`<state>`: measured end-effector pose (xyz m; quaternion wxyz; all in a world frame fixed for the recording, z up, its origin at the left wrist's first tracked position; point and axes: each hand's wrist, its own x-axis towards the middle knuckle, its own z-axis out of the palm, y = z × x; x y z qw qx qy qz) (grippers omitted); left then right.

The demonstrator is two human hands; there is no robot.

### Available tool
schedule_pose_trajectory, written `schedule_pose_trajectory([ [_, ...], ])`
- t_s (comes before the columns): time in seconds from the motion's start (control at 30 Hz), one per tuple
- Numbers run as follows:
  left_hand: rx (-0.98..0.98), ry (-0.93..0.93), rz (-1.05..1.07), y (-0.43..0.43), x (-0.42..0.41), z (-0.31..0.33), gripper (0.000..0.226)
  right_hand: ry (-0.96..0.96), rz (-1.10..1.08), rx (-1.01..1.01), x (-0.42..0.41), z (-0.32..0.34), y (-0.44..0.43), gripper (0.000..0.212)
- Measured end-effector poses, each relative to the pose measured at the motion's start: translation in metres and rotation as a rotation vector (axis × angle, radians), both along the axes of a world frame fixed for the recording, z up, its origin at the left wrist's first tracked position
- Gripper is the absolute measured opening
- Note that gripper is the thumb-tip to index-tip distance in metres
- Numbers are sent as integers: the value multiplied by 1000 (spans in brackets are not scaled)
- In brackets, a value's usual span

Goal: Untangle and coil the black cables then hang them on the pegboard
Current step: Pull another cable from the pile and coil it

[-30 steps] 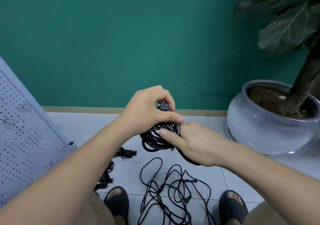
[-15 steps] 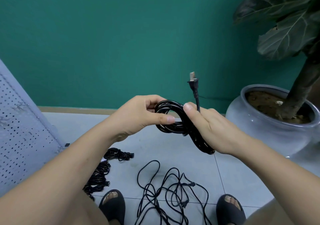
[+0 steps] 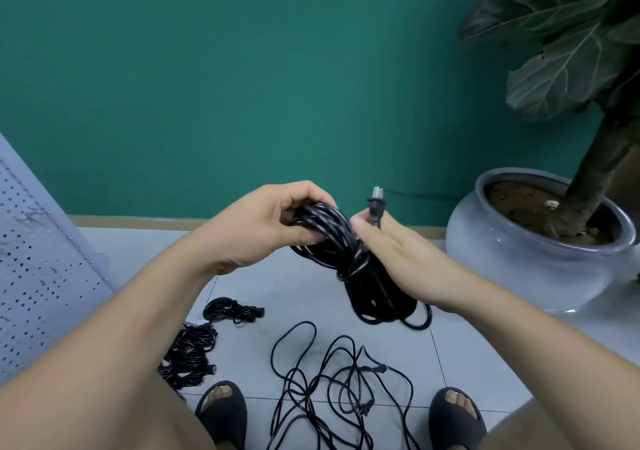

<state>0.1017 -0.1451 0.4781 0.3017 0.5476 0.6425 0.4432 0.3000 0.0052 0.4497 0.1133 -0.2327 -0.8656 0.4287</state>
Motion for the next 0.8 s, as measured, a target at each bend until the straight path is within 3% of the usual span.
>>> schedule_pose_trajectory([
  [0.07,-24,25,-19,-3,-1,2,32,12,111,-53,3,-3,-1,33],
  [0.17,-21,190,51,-6,-1,6,34,85,132,40,3,-7,-3,36],
  [0.3,87,376,338,-2,15,5,35,153,46,176,3,-7,-9,33],
  [0.4,114,141,574,1,33,0,34,153,-57,323,0,-5,-10,39],
  [0.5,133,-218,633,5,48,-4,40,59,-163,512,-3,-5,-11,70],
  [0.57,161,-381,609,8,55,-6,32,31,-197,590,-3,-5,-12,76],
  [0.7,140,-517,515,12,62,-4,34,-8,-152,644,-5,-1,-18,52],
  [0.8,101,-415,433,12,66,-5,50,-52,-110,661,-9,-3,-24,60],
])
